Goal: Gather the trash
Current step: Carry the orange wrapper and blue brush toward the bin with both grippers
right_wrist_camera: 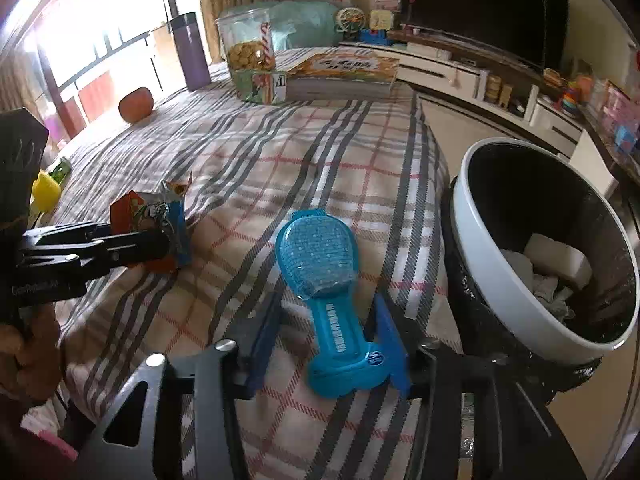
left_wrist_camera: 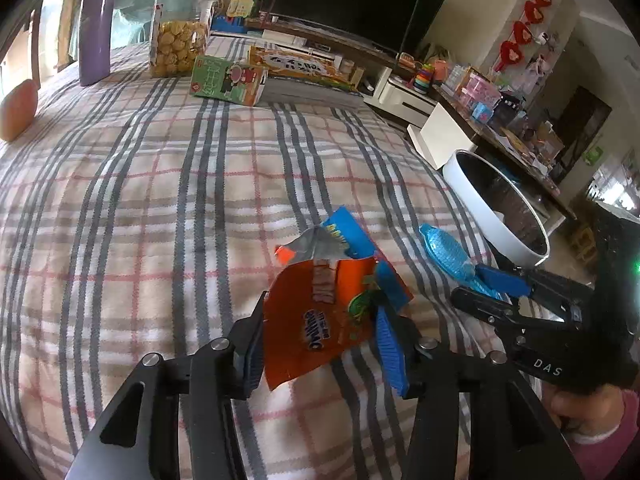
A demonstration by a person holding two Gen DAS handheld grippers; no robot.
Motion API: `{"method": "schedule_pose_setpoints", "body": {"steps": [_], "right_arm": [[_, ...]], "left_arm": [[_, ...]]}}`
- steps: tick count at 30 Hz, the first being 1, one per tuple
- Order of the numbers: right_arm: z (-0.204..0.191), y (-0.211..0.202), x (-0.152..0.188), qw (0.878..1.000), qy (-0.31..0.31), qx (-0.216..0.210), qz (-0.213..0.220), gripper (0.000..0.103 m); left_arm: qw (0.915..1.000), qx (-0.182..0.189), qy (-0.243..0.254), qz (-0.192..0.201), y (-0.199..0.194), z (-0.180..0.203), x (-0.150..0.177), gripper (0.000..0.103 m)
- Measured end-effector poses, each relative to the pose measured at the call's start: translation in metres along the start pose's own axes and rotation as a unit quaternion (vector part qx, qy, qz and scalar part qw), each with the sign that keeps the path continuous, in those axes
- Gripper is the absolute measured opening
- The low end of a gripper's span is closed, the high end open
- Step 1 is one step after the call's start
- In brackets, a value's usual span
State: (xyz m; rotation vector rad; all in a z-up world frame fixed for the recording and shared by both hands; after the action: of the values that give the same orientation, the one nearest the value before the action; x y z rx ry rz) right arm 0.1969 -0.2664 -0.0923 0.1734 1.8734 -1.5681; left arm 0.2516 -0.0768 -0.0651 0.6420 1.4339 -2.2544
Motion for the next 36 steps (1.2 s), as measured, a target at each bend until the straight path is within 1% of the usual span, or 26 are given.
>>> {"method": "schedule_pose_setpoints", "body": {"steps": [1, 2, 3, 4, 5, 8, 11, 19, 24, 25, 29, 32, 33, 34, 36], "right_arm": [[0.0, -0.001, 0.0, 1.0, 0.006, 0.0, 0.002, 0.027], [0.0, -0.001, 0.001, 1.0, 0.014, -0.002, 0.004, 0.027], [0.0, -0.002, 0.001, 1.0, 0.02, -0.002, 0.006, 0.027], [0.0, -0.003, 0.002, 1.0, 0.027, -0.001, 0.008, 0.026], [0.0, -0.004, 0.003, 0.999, 0.036, -0.002, 0.012, 0.026], [0.002, -0.008, 0.006, 0.998, 0.064, -0.011, 0.021, 0.022], [0.004, -0.013, 0.008, 0.996, 0.086, -0.019, 0.03, 0.021], [0.007, -0.025, 0.007, 0.993, 0.102, -0.028, 0.043, 0.021], [0.008, -0.017, 0.008, 0.993, 0.11, -0.029, 0.029, 0.022], [0.01, -0.014, 0.009, 0.992, 0.115, -0.033, 0.026, 0.024], [0.015, -0.014, 0.013, 0.99, 0.129, -0.039, 0.029, 0.026], [0.016, -0.016, 0.013, 0.991, 0.125, -0.037, 0.03, 0.033], [0.016, -0.016, 0.013, 0.991, 0.123, -0.039, 0.03, 0.037], [0.015, -0.015, 0.012, 0.992, 0.119, -0.039, 0.029, 0.039], [0.013, -0.014, 0.01, 0.993, 0.111, -0.035, 0.029, 0.04]], "left_arm": [[1.0, -0.003, 0.005, 0.003, 0.003, 0.002, 0.001, 0.046], [0.9999, -0.009, 0.012, 0.004, 0.005, 0.006, 0.002, 0.046], [0.9998, -0.011, 0.016, 0.006, 0.007, 0.007, 0.002, 0.042], [0.9997, -0.014, 0.021, 0.007, 0.008, 0.009, 0.002, 0.029], [0.9996, -0.013, 0.024, 0.005, 0.008, 0.01, 0.003, 0.026], [0.9995, -0.004, 0.03, 0.004, 0.008, 0.013, 0.003, 0.024], [0.9992, 0.001, 0.039, 0.005, 0.005, 0.018, 0.004, 0.021], [0.9985, 0.01, 0.053, 0.008, -0.005, 0.023, 0.002, 0.021], [0.9983, 0.005, 0.058, -0.006, -0.003, 0.022, 0.004, 0.021], [0.9982, 0.003, 0.058, -0.012, -0.002, 0.02, 0.005, 0.021], [0.998, -0.01, 0.056, -0.028, 0.001, 0.012, 0.003, 0.026], [0.9977, -0.008, 0.059, -0.032, 0.001, 0.008, -0.001, 0.031], [0.9976, -0.012, 0.06, -0.03, 0.001, 0.007, -0.002, 0.037], [0.9977, -0.018, 0.06, -0.026, -0.001, 0.006, -0.003, 0.047], [0.9981, -0.029, 0.052, -0.016, -0.004, 0.003, -0.003, 0.057]]}}
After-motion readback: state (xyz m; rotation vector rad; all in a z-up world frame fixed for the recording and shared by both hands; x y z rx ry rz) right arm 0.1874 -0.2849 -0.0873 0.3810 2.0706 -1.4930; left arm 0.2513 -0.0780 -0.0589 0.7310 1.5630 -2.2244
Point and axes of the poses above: each gripper's, at about its wrist camera, not at the fingertips, and y roughly the way its jaws point, z to its right, x to its underside, the point moved 1 cm from there along y, roughly the way its jaws point, and after that the axes turned 5 degrees about -y, right-handed, at the moved point
